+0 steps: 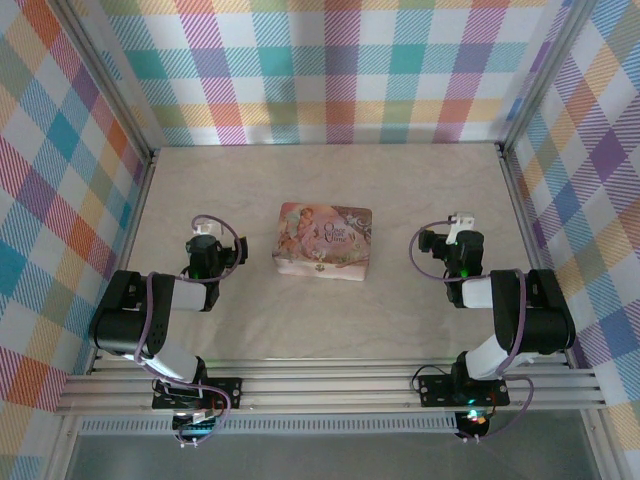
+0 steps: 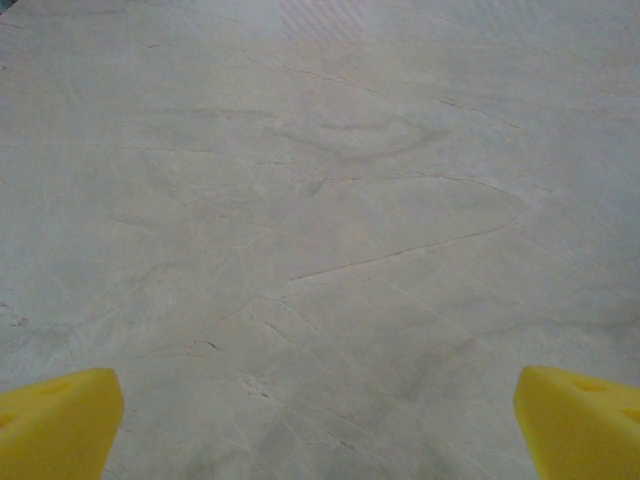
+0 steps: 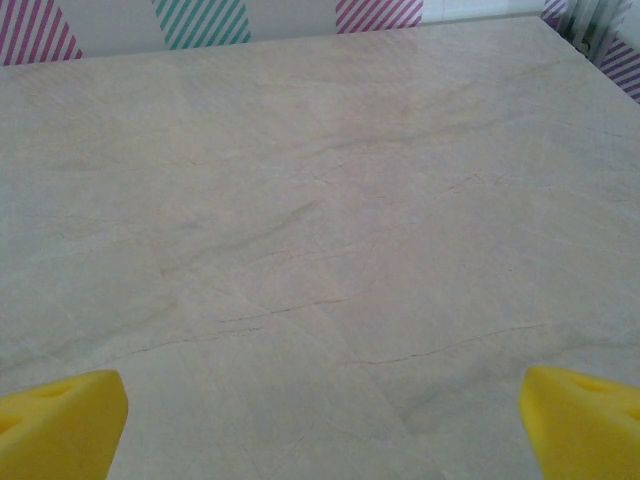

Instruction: Unlock the padlock with the key

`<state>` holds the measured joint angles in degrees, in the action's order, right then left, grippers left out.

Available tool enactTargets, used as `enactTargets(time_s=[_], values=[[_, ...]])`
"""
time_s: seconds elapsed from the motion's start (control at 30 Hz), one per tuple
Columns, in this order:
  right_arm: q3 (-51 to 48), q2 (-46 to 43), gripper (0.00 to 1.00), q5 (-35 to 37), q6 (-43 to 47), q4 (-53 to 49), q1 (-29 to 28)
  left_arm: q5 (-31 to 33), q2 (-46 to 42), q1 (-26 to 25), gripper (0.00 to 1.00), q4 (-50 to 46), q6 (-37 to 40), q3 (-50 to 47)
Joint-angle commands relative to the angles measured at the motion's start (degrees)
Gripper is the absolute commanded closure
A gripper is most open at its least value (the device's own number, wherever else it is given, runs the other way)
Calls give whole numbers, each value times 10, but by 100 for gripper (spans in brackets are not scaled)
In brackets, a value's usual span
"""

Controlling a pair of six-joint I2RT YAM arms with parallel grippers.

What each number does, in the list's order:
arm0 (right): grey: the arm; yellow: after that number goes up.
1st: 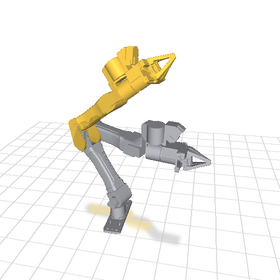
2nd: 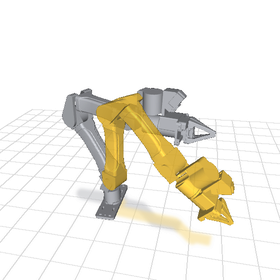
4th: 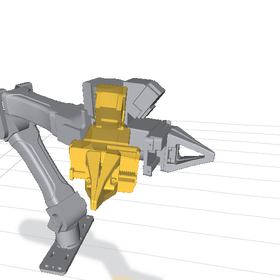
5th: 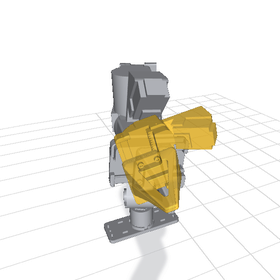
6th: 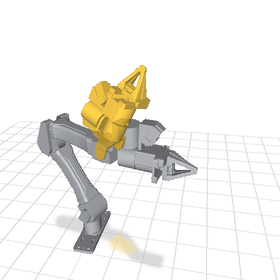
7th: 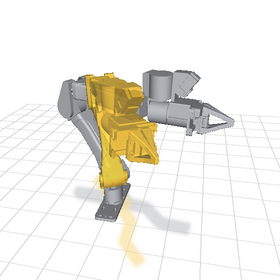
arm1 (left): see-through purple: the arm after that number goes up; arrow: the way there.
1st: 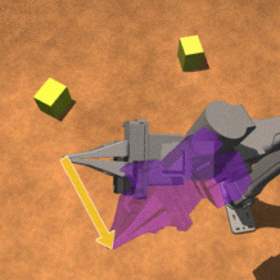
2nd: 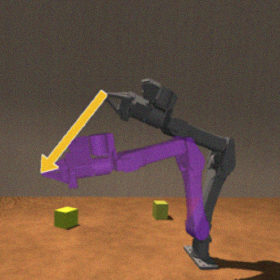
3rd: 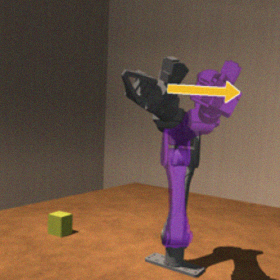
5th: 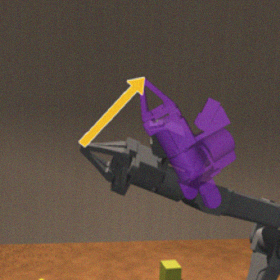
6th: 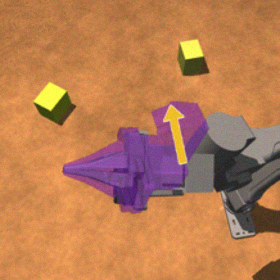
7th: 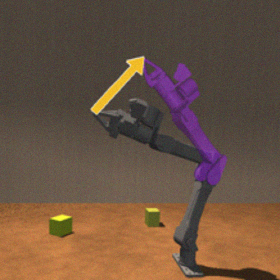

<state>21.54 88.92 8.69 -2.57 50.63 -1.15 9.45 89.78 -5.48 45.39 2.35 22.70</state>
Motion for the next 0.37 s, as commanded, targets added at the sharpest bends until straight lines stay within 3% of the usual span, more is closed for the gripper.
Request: enactTargets(time_s=[0.0,0.33], values=[[3,-11,0,16,-3,2,-8,-9,-1,6,0,15,-7,12],[4,-9,0,28,1,1,-17,-9,-1,6,0,15,-8,12]])
